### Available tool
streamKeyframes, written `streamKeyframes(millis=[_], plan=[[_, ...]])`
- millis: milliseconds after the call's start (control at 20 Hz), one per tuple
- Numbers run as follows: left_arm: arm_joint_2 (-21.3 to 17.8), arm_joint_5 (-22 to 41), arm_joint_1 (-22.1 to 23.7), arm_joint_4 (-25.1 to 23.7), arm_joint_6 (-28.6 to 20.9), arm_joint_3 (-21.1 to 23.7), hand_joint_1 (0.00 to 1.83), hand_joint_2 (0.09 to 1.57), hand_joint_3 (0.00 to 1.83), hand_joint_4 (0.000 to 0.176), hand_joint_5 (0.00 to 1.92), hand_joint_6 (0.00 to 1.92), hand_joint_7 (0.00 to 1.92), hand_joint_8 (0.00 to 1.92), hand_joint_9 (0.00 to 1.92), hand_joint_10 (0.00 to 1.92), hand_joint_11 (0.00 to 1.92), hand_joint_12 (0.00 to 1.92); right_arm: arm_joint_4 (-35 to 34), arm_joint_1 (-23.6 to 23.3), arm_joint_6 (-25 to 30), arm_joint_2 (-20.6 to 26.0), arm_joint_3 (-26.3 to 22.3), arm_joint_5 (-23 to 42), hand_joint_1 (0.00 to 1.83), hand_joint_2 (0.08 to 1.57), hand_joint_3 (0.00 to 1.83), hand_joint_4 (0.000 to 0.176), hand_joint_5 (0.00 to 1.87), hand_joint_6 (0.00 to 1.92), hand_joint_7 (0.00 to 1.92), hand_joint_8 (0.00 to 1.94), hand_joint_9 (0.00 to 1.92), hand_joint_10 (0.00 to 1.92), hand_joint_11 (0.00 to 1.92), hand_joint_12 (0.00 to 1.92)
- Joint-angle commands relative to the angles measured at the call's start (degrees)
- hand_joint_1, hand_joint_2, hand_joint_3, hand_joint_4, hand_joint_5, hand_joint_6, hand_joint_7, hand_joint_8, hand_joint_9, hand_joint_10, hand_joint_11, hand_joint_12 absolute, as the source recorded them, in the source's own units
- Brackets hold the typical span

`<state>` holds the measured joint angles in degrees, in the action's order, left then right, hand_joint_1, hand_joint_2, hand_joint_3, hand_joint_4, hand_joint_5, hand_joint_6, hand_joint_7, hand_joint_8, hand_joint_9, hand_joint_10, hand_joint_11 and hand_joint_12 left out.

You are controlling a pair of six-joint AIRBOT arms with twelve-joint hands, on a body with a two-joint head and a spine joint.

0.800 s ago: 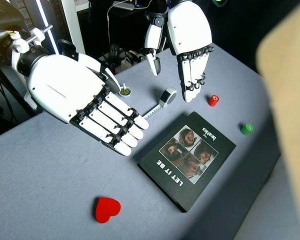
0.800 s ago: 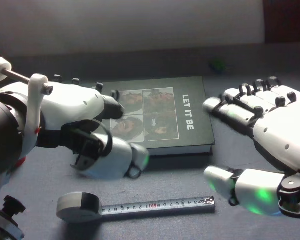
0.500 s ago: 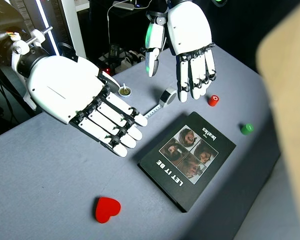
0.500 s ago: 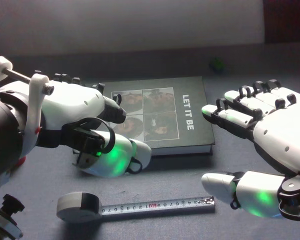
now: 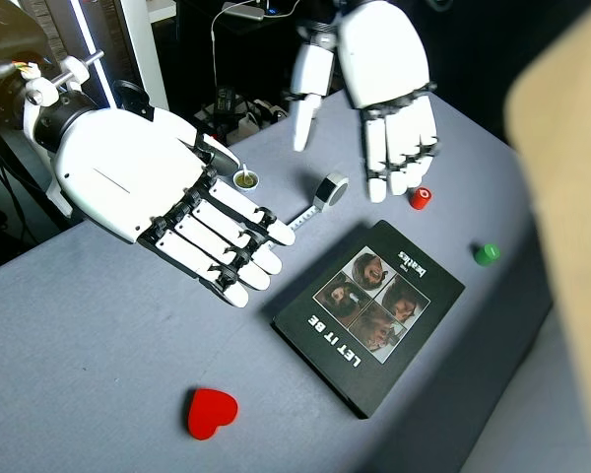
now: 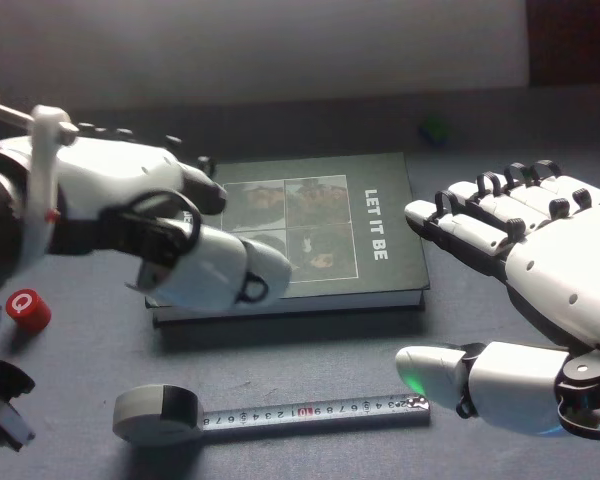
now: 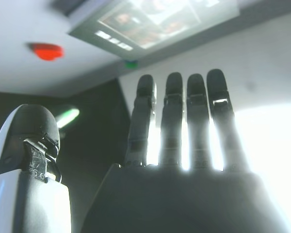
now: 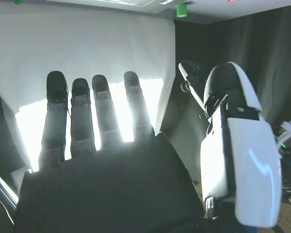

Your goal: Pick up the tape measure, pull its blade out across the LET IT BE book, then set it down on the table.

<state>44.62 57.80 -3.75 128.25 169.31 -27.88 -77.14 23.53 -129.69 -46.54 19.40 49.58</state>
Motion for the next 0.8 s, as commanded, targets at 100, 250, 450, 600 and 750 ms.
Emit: streamKeyframes(millis=[100,250,450,600,750], plan=[[-1.0,-4.6,-0.2,-2.3,1.4,-1.1,0.09,1.07,0.0,0.077,0.23,0.0,0.19,0.0,0.13,0.0,0.0,0.63,4.1,-0.5,0.1,0.2,-0.3,2.0,0.07,1.06,0.0,0.101,0.0,0.0,0.0,0.0,0.0,0.0,0.0,0.34],[-2.0,-12.8,-3.9,-0.8,1.5,-3.2,0.27,0.98,0.0,0.076,0.2,0.0,0.18,0.0,0.14,0.0,0.0,0.62,4.2,-0.5,0.1,0.2,-0.3,2.0,0.07,1.06,0.0,0.1,0.0,0.0,0.0,0.0,0.0,0.0,0.0,0.35],[-4.0,-22.0,-9.1,-0.3,0.3,-6.0,0.44,0.93,0.0,0.066,0.17,0.0,0.19,0.0,0.13,0.0,0.0,0.55,4.2,-0.5,0.1,0.2,-0.3,1.9,0.08,1.06,0.0,0.099,0.0,0.0,0.0,0.0,0.0,0.0,0.0,0.36],[-5.6,-30.8,-12.3,0.5,-2.0,-9.3,0.58,0.91,0.0,0.066,0.14,0.0,0.16,0.0,0.1,0.0,0.0,0.47,4.2,-0.4,0.1,0.2,-0.3,1.9,0.09,1.06,0.0,0.092,0.0,0.0,0.0,0.0,0.0,0.0,0.0,0.34],[-6.4,-33.2,-12.9,2.0,-3.3,-9.8,0.67,0.9,0.0,0.066,0.12,0.0,0.13,0.0,0.09,0.0,0.0,0.47,4.2,-0.4,0.1,0.2,-0.3,1.9,0.08,1.07,0.0,0.088,0.0,0.0,0.0,0.0,0.0,0.0,0.0,0.39]])
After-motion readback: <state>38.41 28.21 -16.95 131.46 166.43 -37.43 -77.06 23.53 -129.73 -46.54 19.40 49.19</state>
